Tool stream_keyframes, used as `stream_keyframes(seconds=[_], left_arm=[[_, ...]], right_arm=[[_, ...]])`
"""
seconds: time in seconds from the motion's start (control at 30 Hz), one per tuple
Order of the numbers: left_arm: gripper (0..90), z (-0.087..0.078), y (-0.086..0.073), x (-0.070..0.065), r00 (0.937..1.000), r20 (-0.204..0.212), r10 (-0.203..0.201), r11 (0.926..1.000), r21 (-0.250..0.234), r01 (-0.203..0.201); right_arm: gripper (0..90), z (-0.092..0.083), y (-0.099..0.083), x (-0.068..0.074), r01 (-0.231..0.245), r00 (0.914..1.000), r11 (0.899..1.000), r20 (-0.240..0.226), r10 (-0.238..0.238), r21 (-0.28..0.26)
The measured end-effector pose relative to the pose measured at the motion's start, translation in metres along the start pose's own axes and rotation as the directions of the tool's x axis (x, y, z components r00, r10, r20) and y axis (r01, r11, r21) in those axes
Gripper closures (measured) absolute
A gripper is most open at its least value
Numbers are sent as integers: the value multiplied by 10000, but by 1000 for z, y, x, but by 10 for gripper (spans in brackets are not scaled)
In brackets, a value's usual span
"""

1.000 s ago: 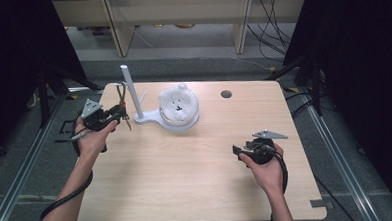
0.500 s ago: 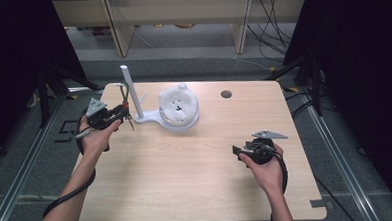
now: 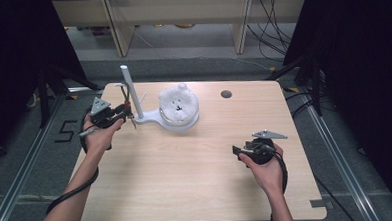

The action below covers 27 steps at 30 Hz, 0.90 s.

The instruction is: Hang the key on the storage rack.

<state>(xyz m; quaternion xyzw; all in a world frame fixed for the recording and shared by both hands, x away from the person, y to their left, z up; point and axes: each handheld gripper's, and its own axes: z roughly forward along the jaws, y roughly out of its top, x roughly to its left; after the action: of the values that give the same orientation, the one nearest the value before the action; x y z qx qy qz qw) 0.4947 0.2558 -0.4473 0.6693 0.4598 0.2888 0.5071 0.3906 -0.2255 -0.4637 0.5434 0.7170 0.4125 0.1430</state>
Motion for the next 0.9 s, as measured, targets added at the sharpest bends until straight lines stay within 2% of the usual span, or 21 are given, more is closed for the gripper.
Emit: stream_keyframes(seconds=[0.2,0.37,0.4,0.43,0.47,0.67,0.9], left_arm=[[657,2,-1,-1,10000,-60,77,10000,9,-77],[641,4,-2,-1,10000,11,88,9998,192,-88],[636,4,-3,-1,9999,0,115,9997,223,-115],[633,4,-3,-1,9999,0,115,9997,223,-115],[628,4,-3,-1,9999,-19,124,9996,250,-124],[591,-1,-7,0,9999,-56,119,9996,240,-118],[496,-15,-13,0,9990,-94,428,9985,332,-425]], right_arm=[[405,0,0,-1,186,9998,9998,122,-186,21],[405,-1,0,0,29,10000,10000,67,-29,69],[404,-1,1,-4,452,9988,9990,180,-451,-52],[404,-1,1,-4,452,9988,9990,180,-451,-52],[405,-1,0,-1,6,10000,10000,17,-6,7],[404,-1,0,-1,20,10000,10000,48,-20,65],[404,-1,0,-1,35,9999,10000,97,-36,50]])
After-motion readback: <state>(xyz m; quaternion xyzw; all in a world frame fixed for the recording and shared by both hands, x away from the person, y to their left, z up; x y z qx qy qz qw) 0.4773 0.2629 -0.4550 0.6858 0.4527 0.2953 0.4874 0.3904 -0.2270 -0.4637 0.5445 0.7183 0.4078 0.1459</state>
